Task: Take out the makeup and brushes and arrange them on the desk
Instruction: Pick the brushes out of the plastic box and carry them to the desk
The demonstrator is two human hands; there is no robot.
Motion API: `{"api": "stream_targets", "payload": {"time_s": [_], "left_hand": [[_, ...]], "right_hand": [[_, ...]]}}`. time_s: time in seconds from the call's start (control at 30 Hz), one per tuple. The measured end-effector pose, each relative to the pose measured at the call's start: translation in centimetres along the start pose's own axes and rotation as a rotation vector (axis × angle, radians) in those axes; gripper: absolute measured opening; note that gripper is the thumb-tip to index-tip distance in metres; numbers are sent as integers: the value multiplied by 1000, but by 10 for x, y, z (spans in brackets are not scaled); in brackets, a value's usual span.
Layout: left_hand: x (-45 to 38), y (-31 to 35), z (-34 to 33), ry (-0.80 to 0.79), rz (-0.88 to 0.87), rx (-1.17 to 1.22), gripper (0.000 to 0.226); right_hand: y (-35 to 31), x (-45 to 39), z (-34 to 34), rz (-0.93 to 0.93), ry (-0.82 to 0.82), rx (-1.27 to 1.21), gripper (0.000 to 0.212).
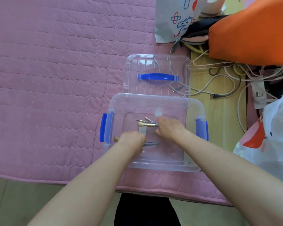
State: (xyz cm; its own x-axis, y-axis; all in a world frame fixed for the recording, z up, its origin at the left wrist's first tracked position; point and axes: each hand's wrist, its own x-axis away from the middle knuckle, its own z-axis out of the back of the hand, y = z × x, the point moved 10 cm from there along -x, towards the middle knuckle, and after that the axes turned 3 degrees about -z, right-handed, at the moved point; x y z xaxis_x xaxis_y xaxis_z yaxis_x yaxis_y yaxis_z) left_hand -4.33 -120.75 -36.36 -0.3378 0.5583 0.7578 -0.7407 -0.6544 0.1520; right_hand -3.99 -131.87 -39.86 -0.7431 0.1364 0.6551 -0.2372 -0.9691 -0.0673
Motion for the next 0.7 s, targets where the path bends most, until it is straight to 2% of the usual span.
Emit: {"api": "stream_targets", "payload": {"time_s": [0.13,0.23,0.33,0.4,0.5,0.6,0.7], "left_hand": [[16,-3,14,50,48,53,15],[35,-7,28,73,91,146,2],[62,-12,48,137,151,301,5],[87,-20,63,225,217,470,8],[132,-32,84,423,327,869,12],[184,-38,101,595,402,1274,11],[237,-37,103,687,495,1513,17]], "right_hand": [[3,23,15,-29,-17,-195,14],[5,45,32,-37,17,-370,23],[4,73,55,-7,54,-537,24],[1,97,74,14,71,-640,29],[-8,136,104,36,56,-755,34],[-22,178,131,53,-20,-973,29],[-40,218,160,106,-55,-1031,21]]}}
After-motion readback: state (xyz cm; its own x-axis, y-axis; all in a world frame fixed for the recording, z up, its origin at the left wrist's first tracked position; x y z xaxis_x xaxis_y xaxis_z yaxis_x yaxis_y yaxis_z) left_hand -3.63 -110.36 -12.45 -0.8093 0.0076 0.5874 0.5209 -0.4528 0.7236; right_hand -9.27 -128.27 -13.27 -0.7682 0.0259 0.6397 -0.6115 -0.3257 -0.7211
